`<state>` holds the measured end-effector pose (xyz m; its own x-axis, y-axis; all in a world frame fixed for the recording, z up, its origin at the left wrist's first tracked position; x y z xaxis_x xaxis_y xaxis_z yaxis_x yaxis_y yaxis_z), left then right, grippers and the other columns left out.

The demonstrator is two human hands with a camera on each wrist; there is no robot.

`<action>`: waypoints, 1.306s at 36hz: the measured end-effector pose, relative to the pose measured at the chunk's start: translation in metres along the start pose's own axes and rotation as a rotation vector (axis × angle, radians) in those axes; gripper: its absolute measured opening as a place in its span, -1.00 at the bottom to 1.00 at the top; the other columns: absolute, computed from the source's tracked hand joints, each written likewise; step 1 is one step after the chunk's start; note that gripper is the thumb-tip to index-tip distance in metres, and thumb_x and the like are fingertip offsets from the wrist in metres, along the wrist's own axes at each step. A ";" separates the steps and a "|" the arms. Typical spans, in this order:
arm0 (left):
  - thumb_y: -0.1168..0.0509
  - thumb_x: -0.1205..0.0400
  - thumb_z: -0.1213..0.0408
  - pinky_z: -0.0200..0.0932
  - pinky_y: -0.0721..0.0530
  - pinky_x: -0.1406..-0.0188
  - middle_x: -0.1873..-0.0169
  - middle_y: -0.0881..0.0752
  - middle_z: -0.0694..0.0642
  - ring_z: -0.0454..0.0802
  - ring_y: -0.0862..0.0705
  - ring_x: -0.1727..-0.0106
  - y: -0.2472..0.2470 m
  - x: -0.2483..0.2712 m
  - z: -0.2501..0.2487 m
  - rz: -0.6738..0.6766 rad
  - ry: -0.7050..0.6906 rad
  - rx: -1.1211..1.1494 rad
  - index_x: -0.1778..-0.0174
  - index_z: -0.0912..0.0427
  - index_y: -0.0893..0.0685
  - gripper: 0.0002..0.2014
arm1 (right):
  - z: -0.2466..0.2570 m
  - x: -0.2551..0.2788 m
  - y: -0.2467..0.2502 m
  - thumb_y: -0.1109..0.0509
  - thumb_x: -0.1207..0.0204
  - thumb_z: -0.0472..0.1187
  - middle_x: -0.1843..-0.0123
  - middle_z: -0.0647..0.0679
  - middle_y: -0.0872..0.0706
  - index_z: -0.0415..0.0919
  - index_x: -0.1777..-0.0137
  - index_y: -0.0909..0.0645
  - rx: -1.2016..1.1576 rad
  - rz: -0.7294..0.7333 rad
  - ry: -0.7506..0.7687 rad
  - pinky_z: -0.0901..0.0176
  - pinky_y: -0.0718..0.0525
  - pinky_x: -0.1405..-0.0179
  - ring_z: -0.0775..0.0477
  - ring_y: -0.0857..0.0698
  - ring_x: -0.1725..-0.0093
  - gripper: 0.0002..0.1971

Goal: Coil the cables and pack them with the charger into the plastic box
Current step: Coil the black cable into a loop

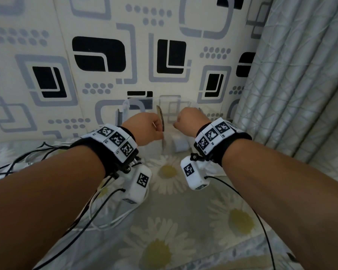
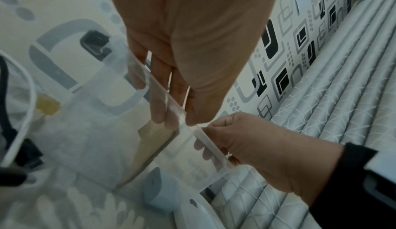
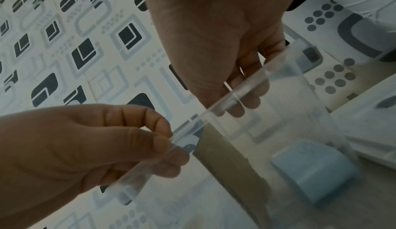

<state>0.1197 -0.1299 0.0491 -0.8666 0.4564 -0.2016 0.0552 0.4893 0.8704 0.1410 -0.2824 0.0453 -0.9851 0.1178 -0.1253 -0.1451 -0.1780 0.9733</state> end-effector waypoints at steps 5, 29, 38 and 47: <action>-0.35 -0.60 0.24 -0.16 -0.57 0.11 0.18 -0.66 -0.01 0.00 -0.63 0.11 0.000 -0.004 0.003 -0.083 0.015 0.011 0.04 0.15 -0.64 -0.91 | -0.001 0.003 -0.001 -0.25 -0.61 -0.08 0.32 -0.07 -0.58 -0.21 0.30 -0.57 -0.071 -0.065 0.034 0.04 -0.53 0.00 -0.18 -0.62 0.13 -0.70; -0.27 -0.68 0.23 -0.22 -0.51 0.12 0.05 -0.73 0.03 0.01 -0.68 0.02 -0.005 -0.020 0.009 -0.070 0.012 0.051 -0.07 0.12 -0.65 -0.88 | -0.007 -0.008 -0.014 -0.05 -0.71 0.05 0.24 -0.11 -0.70 -0.18 0.38 -0.60 -0.207 -0.178 0.088 -0.23 -0.51 -0.30 -0.20 -0.67 0.09 -0.49; -0.27 -0.66 0.30 -0.52 -0.28 0.22 0.05 -0.63 -0.06 -0.10 -0.61 -0.04 0.009 -0.010 0.006 -0.125 0.006 0.063 -0.14 0.15 -0.65 -0.84 | 0.000 0.005 -0.002 -0.02 -0.71 0.12 0.27 -0.03 -0.60 -0.08 0.38 -0.44 -0.250 -0.154 0.082 -0.23 -0.48 -0.33 -0.16 -0.60 0.08 -0.53; -0.32 -0.62 0.24 -0.27 -0.51 -0.02 0.07 -0.69 -0.06 -0.08 -0.65 -0.01 0.035 0.008 0.016 -0.161 0.040 0.083 -0.02 0.05 -0.67 -0.91 | 0.029 0.021 0.024 -0.24 -0.62 0.01 0.01 -0.13 -0.66 -0.21 0.09 -0.67 -0.371 -0.343 0.216 -0.08 -0.59 -0.13 -0.19 -0.60 -0.05 -0.70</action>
<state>0.1222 -0.0971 0.0708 -0.8863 0.3382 -0.3163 -0.0469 0.6141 0.7878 0.1194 -0.2557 0.0716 -0.8666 0.0333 -0.4979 -0.4454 -0.5017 0.7416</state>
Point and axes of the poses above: each hand's wrist, its own x-axis away from the middle knuckle, its own y-axis out of the back of the hand, z = x × y, the point moved 5 cm from there along -x, towards the middle knuckle
